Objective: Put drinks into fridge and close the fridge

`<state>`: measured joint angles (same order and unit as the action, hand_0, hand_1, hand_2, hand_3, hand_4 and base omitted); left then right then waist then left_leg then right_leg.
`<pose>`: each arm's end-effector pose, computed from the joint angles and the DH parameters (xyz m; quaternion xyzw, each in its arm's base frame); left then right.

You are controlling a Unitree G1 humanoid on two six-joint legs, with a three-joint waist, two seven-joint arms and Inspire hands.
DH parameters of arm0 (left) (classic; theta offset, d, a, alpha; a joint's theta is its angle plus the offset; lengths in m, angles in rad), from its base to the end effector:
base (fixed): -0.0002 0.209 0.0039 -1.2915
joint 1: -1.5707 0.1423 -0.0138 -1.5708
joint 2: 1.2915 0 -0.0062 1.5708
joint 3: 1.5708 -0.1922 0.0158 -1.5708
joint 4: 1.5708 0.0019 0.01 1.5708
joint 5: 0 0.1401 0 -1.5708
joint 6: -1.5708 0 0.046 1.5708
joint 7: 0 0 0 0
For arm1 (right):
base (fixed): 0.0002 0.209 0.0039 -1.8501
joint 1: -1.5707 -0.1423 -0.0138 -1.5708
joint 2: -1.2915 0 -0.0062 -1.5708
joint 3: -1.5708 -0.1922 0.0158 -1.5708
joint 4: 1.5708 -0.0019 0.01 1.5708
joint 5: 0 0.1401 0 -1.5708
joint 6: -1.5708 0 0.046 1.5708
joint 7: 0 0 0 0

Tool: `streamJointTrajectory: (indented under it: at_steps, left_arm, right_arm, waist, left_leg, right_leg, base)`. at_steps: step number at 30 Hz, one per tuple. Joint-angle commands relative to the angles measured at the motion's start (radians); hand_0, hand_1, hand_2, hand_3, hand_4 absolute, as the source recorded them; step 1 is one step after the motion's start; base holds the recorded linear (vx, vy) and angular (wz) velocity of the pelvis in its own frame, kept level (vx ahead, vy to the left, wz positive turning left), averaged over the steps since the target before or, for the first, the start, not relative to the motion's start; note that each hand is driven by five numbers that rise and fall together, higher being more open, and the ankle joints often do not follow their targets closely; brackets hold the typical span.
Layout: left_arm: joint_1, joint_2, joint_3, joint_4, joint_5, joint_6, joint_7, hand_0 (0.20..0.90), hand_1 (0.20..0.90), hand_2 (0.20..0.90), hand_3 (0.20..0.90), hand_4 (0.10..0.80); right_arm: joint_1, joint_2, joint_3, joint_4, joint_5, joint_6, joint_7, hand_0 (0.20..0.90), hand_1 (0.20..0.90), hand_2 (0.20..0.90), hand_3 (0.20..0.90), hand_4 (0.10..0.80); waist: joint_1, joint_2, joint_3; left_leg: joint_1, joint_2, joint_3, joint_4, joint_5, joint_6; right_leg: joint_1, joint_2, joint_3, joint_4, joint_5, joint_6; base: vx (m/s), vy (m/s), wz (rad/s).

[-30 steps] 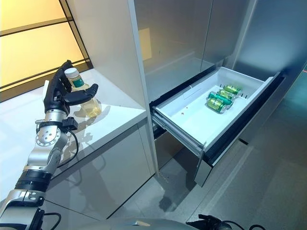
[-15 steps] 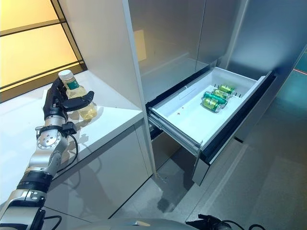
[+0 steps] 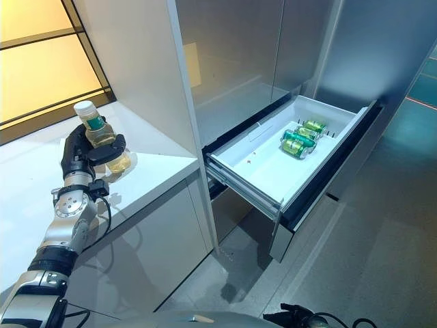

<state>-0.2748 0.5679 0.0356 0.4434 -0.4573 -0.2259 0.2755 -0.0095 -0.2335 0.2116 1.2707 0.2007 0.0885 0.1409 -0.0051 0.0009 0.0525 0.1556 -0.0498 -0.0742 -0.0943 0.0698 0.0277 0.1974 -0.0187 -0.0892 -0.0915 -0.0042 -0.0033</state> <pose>0.2524 0.2867 0.0730 0.0415 -0.0674 0.2219 0.9718 0.0639 -0.2223 -0.1294 -0.0302 0.6295 0.0080 0.7764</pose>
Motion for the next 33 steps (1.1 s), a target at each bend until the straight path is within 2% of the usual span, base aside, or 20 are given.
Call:
streamJointTrajectory:
  at_steps: [1, 4, 11, 15, 18, 19, 21, 26, 29, 31, 33]
  left_arm:
    - [-0.172, 0.029, 0.048, -0.064, -0.043, -0.172, -0.009, 0.3, 0.3, 0.3, 0.2, 0.1]
    - [-0.177, 0.004, 0.06, -0.109, -0.123, -0.229, -0.055, 0.3, 0.3, 0.3, 0.2, 0.1]
    - [-0.184, -0.037, 0.072, -0.195, -0.246, -0.242, -0.12, 0.3, 0.3, 0.3, 0.2, 0.1]
    - [-0.194, -0.069, 0.071, -0.284, -0.405, -0.221, -0.213, 0.3, 0.3, 0.3, 0.2, 0.1]
    - [-0.191, -0.12, 0.063, -0.405, -0.553, -0.162, -0.333, 0.3, 0.3, 0.3, 0.2, 0.1]
    - [-0.18, -0.148, 0.045, -0.48, -0.6, -0.131, -0.386, 0.3, 0.3, 0.3, 0.2, 0.1]
    - [-0.161, -0.176, 0.02, -0.561, -0.585, -0.116, -0.419, 0.3, 0.3, 0.3, 0.2, 0.1]
    - [-0.15, -0.169, -0.021, -0.642, -0.548, -0.095, -0.511, 0.3, 0.3, 0.3, 0.2, 0.1]
    - [-0.141, -0.149, -0.047, -0.675, -0.539, -0.088, -0.555, 0.3, 0.3, 0.3, 0.2, 0.1]
    - [-0.14, -0.14, -0.062, -0.678, -0.545, -0.09, -0.583, 0.3, 0.3, 0.3, 0.2, 0.1]
    - [-0.13, -0.129, -0.096, -0.707, -0.533, -0.089, -0.602, 0.3, 0.3, 0.3, 0.2, 0.1]
  right_arm:
    - [0.018, -0.004, 0.045, 0.044, -0.056, 0.008, 0.02, 0.9, 0.9, 0.9, 0.9, 0.8]
    - [0.017, -0.004, 0.047, 0.048, -0.059, 0.006, 0.023, 0.9, 0.9, 0.9, 0.9, 0.8]
    - [0.015, 0.001, 0.054, 0.052, -0.057, 0.005, 0.023, 0.9, 0.9, 0.9, 0.9, 0.8]
    - [0.011, 0.003, 0.06, 0.04, -0.039, -0.019, 0.02, 0.9, 0.9, 0.9, 0.9, 0.8]
    - [0.002, 0.003, 0.085, -0.017, -0.058, -0.11, 0.028, 0.9, 0.9, 0.9, 0.9, 0.8]
    - [-0.001, 0.005, 0.113, -0.119, -0.051, -0.126, 0.013, 0.9, 0.9, 0.9, 0.9, 0.8]
    - [0.0, 0.003, 0.142, -0.287, -0.076, -0.118, -0.003, 0.9, 0.9, 0.9, 0.9, 0.8]
    - [0.028, -0.009, 0.16, -0.694, -0.062, -0.09, 0.009, 0.9, 0.9, 0.9, 0.9, 0.8]
    - [0.033, -0.033, 0.149, -0.894, -0.038, -0.074, 0.101, 0.9, 0.9, 0.9, 0.9, 0.8]
    - [0.027, -0.046, 0.149, -0.96, -0.006, -0.068, 0.157, 0.9, 0.9, 0.9, 0.9, 0.8]
    - [0.005, -0.078, 0.127, -1.103, 0.096, 0.006, 0.255, 0.9, 0.9, 0.9, 0.9, 0.8]
  waist:
    - [0.004, 0.012, -0.025]
    - [0.004, 0.01, -0.025]
    - [0.007, 0.008, -0.027]
    - [0.008, 0.005, -0.03]
    - [0.011, 0.003, -0.028]
    - [0.011, 0.001, -0.024]
    - [0.009, -0.001, -0.019]
    - [-0.005, -0.009, -0.007]
    - [-0.014, -0.013, -0.004]
    - [-0.016, -0.015, -0.002]
    - [-0.016, -0.018, 0.001]
  left_leg:
    - [0.023, -0.025, 0.025, 0.007, -0.115, 0.023]
    - [0.021, -0.025, 0.023, 0.007, -0.115, 0.022]
    - [0.023, -0.025, 0.017, 0.007, -0.117, 0.02]
    - [0.021, -0.023, 0.016, 0.007, -0.116, 0.018]
    - [0.014, -0.022, 0.01, 0.007, -0.105, 0.018]
    - [0.012, -0.022, 0.006, 0.007, -0.103, 0.017]
    - [0.009, -0.021, 0.003, 0.007, -0.101, 0.016]
    - [0.006, -0.022, -0.001, 0.007, -0.096, 0.013]
    - [0.011, -0.022, -0.001, 0.007, -0.102, 0.011]
    - [0.011, -0.022, -0.001, 0.007, -0.1, 0.01]
    - [0.011, -0.02, 0.003, 0.007, -0.097, 0.006]
  right_leg:
    - [-0.053, -0.023, 0.076, 0.062, -0.001, 0.051]
    - [-0.055, -0.021, 0.077, 0.061, -0.002, 0.048]
    - [-0.048, -0.018, 0.075, 0.057, -0.004, 0.044]
    - [-0.049, -0.017, 0.074, 0.056, -0.004, 0.042]
    - [-0.054, -0.015, 0.074, 0.056, 0.006, 0.038]
    - [-0.054, -0.015, 0.075, 0.056, 0.008, 0.037]
    - [-0.056, -0.015, 0.075, 0.056, 0.01, 0.036]
    - [-0.054, -0.015, 0.074, 0.047, 0.016, 0.038]
    - [-0.045, -0.013, 0.076, 0.036, 0.012, 0.042]
    - [-0.044, -0.012, 0.076, 0.033, 0.015, 0.043]
    - [-0.043, -0.011, 0.075, 0.028, 0.019, 0.045]
  base:
    - [0.0, 0.0, 0.0]
    - [0.0, 0.0, 0.0]
    - [0.0, 0.0, 0.0]
    - [0.0, 0.0, 0.0]
    - [-0.052, -0.026, 0.0]
    - [-0.058, -0.035, 0.0]
    - [-0.068, -0.036, 0.0]
    - [-0.073, -0.045, 0.0]
    - [-0.041, -0.049, 0.01]
    - [-0.065, -0.047, 0.01]
    - [-0.079, -0.061, 0.01]
